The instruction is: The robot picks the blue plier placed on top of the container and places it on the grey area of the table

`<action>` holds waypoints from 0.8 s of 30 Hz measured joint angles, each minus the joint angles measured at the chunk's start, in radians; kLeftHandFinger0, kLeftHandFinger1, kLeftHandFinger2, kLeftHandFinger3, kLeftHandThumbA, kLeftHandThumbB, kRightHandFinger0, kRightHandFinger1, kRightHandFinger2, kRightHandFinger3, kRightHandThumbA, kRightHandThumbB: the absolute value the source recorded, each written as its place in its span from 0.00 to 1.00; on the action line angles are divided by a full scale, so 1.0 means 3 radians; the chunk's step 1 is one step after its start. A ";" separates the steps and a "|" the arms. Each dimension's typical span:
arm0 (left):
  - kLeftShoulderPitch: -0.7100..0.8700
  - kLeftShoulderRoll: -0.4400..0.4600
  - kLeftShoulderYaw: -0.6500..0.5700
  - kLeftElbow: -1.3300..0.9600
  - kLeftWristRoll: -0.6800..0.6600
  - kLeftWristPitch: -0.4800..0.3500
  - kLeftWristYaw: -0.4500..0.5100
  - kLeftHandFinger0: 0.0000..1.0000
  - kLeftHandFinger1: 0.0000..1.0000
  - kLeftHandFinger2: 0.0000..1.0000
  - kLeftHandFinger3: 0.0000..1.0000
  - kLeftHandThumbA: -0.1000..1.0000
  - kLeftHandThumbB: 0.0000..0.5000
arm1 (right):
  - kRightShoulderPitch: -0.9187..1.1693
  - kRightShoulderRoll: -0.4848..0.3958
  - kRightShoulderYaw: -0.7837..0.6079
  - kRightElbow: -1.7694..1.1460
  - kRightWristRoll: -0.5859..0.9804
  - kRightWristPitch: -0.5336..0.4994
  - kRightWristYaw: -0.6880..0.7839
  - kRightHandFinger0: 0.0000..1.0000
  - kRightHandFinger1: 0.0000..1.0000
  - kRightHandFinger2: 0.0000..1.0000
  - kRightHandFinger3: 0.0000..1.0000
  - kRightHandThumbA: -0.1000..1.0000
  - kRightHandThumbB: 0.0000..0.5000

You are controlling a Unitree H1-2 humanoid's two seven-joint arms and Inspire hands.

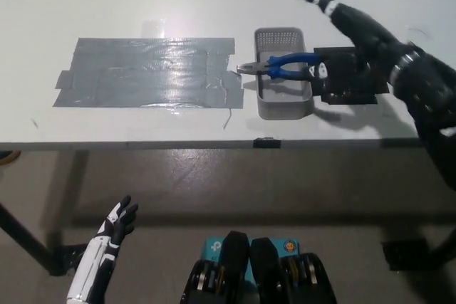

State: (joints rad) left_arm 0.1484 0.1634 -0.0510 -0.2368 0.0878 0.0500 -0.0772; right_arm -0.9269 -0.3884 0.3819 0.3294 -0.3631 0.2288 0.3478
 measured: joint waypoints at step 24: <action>-0.0014 0.0028 -0.0022 -0.0001 0.0099 -0.0012 -0.0028 1.00 1.00 1.00 1.00 1.00 0.21 | -0.0776 0.0495 0.0816 0.1653 -0.0548 0.0086 0.0341 1.00 1.00 1.00 1.00 0.83 0.79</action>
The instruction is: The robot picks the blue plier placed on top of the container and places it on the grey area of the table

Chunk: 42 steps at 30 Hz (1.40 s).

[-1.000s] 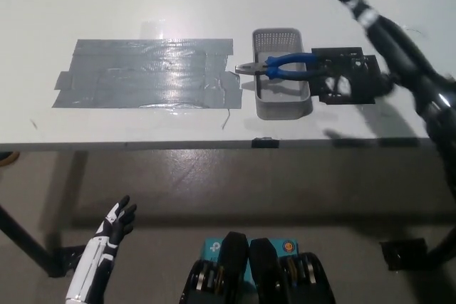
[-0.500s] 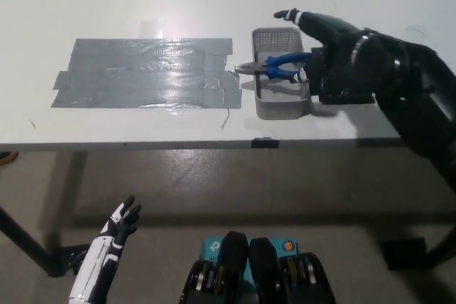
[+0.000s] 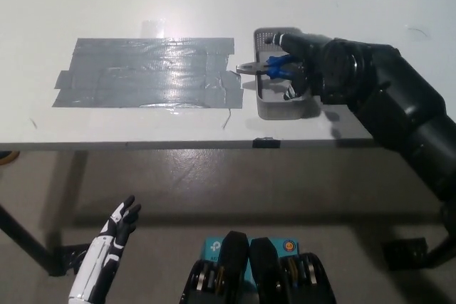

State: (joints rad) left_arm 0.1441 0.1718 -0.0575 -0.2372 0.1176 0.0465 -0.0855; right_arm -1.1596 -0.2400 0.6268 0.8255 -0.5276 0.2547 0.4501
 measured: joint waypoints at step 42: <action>-0.0050 0.0023 0.0000 -0.0020 0.0001 -0.0026 -0.0030 1.00 1.00 1.00 1.00 1.00 0.25 | -0.0220 0.0142 0.0049 0.0641 -0.0244 -0.0070 0.0148 1.00 1.00 1.00 1.00 0.79 0.80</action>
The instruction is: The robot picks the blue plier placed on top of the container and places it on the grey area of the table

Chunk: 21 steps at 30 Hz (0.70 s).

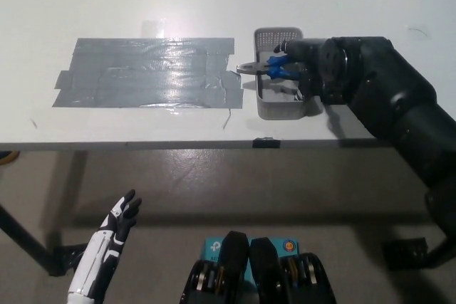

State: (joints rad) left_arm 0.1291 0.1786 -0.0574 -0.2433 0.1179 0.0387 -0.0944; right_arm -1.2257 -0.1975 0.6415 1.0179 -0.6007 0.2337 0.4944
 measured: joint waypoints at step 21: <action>-0.0060 0.0005 0.0000 -0.0033 0.0031 0.0001 -0.0015 1.00 1.00 1.00 1.00 1.00 0.25 | 0.0154 0.0039 0.0061 0.0202 -0.0224 -0.0420 -0.0903 0.12 0.55 0.79 0.42 0.00 0.42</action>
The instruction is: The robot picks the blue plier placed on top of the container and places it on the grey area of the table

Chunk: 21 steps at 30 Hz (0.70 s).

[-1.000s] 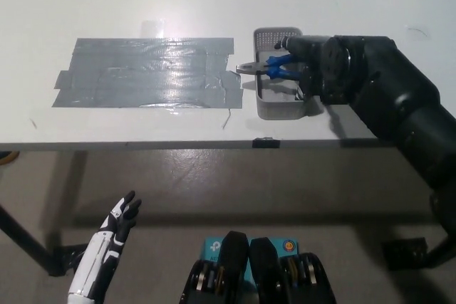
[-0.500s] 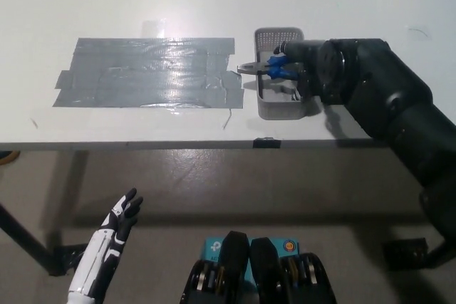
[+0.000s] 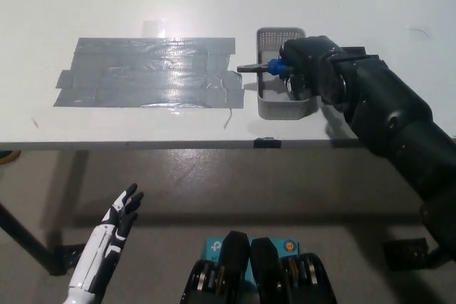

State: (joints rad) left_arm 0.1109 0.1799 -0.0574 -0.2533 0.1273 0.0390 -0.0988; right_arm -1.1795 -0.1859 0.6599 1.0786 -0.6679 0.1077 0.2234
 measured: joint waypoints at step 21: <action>-0.0055 0.0006 -0.0001 0.0000 0.0014 0.0001 0.0000 1.00 1.00 1.00 1.00 1.00 0.23 | -0.0199 -0.0058 -0.0175 0.0234 -0.0056 -0.0395 -0.0783 0.13 0.58 0.93 0.91 0.00 0.38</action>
State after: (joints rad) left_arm 0.0943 0.1818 -0.0576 -0.2533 0.1315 0.0394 -0.0987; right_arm -1.2392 -0.2032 0.6074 1.1489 -0.6848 -0.0107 -0.0113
